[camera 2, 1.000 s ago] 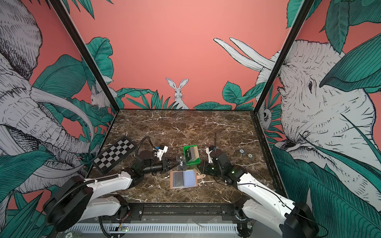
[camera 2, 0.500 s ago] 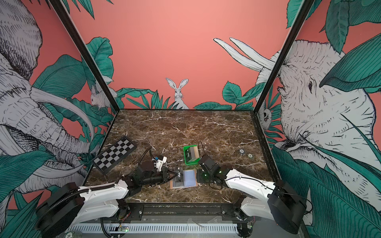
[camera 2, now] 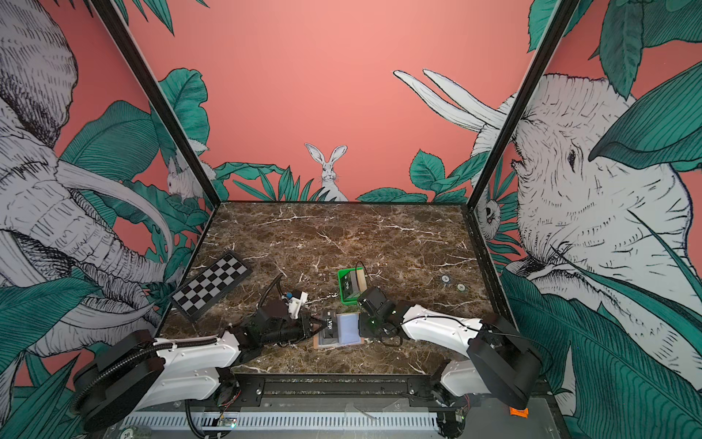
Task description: Put the credit cards into the card holder
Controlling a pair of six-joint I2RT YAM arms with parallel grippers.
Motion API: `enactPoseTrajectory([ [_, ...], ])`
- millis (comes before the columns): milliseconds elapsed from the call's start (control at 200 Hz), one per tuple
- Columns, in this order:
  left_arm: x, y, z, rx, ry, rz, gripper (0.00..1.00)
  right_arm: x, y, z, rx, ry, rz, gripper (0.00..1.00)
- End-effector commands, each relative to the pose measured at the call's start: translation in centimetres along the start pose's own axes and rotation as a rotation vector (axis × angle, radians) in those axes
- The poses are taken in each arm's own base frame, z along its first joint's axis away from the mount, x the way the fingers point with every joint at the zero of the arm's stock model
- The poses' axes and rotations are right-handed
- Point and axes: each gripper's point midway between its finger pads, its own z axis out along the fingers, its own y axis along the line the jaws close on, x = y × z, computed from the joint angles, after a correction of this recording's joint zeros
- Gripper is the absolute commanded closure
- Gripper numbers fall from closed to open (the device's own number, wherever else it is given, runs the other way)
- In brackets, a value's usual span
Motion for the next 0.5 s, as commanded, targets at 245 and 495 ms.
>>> enactPoseTrajectory([
  [245, 0.6, 0.2, 1.0, 0.024, 0.020, -0.022, 0.99, -0.5, -0.1, 0.4, 0.022, -0.019, -0.020, 0.86],
  [495, 1.0, 0.9, 1.9, 0.020, 0.029, -0.039, 0.99, 0.2, -1.0, 1.0, 0.043, -0.004, -0.012, 0.86],
])
